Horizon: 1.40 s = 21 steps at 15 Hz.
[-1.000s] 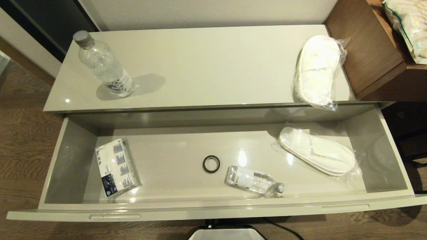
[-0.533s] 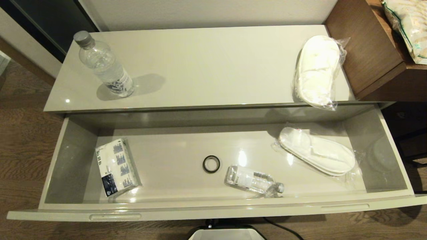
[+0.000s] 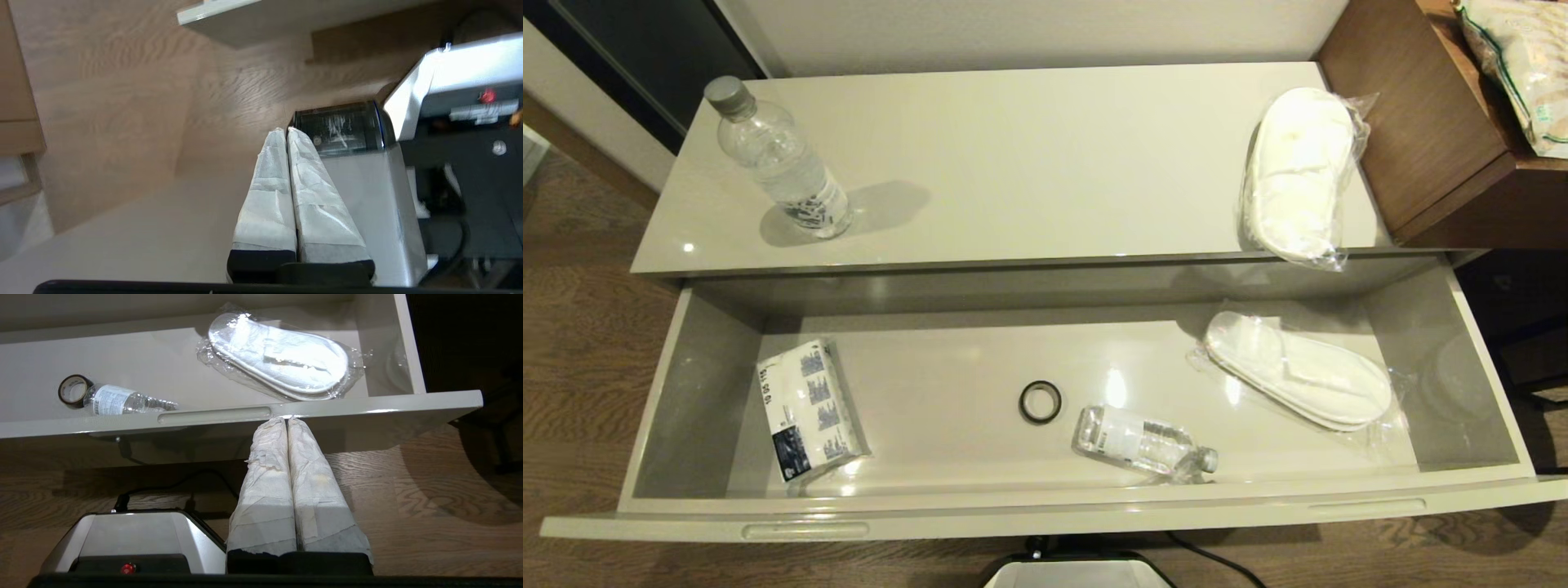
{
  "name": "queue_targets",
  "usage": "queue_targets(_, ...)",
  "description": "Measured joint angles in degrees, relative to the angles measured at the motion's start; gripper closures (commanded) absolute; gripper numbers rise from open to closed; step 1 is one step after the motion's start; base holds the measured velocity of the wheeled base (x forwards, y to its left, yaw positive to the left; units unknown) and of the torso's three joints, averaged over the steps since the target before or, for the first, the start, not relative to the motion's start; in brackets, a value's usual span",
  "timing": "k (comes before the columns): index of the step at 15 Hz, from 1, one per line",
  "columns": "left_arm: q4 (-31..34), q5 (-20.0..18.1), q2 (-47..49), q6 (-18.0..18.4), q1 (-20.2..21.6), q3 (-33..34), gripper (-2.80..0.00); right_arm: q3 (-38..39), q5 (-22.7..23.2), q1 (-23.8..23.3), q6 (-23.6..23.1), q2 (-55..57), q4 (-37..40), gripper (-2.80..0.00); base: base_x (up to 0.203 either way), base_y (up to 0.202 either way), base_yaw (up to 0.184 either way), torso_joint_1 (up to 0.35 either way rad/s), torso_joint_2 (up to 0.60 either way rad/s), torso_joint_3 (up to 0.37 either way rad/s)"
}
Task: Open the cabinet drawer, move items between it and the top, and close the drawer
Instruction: Pick up the mineral water on the table
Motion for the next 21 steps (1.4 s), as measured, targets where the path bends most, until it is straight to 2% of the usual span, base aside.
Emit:
queue_targets(3, 4.48, -0.26, -1.54, -4.09, 0.13, -3.44, 0.0, 0.0, -0.01, 0.0, 0.03, 0.0, 0.0, 0.0, 0.0, 0.0, 0.0, 0.0, 0.0, 0.0)
queue_targets(5, 5.77, -0.8, -1.82, -3.93, 0.09, -7.14, 0.0, 0.0, 0.01, -0.02, 0.03, 0.0, 0.0, 0.0, 0.0, 0.0, 0.0, 0.0, 0.0, 0.0)
queue_targets(7, 3.61, 0.04, -1.9, -3.36, 0.13, -4.79, 0.0, 0.0, 0.02, 0.0, 0.02, 0.0, 0.0, 0.0, 0.0, 0.0, 0.0, 0.0, 0.0, 0.0)
queue_targets(9, -7.89, 3.68, -1.04, -1.4, 0.16, 1.62, 0.0, 0.0, -0.01, 0.0, 0.03, 0.0, 0.0, 0.0, 0.0, 0.0, 0.0, 0.0, 0.0, 0.0)
queue_targets(11, -24.62, 9.0, 3.75, 1.64, 0.16, 7.6, 0.0, 0.0, -0.01, 0.0, 0.02, 0.0, 0.0, 0.0, 0.0, 0.0, 0.0, 0.0, 0.0, 0.0)
queue_targets(14, -43.17, 13.99, 19.0, 3.13, 0.86, 7.7, 0.0, 0.0, 0.02, -0.02, 0.02, 0.0, 0.0, 0.0, 0.0, 0.0, 0.0, 0.0, 0.0, 0.0)
queue_targets(18, -54.0, 16.15, 42.36, -1.2, 1.83, 3.79, 0.0, 0.0, -0.01, 0.0, 0.02, 0.0, 0.0, 0.0, 0.0, 0.0, 0.0, 0.0, 0.0, 0.0)
queue_targets(20, -59.24, 16.23, 53.21, -4.86, 0.28, 2.81, 0.0, 0.0, -0.02, 0.0, 0.0, 0.0, 0.0, 0.0, 0.0, 0.0, 0.0, 0.0, 0.0, 0.0)
queue_targets(21, -61.58, 16.34, 57.79, -7.18, -1.4, 2.46, -2.8, 0.0, -0.02, 0.0, 0.02, 0.0, 0.0, 0.0, 0.0, 0.0, 0.0, 0.0, 0.0, 0.0)
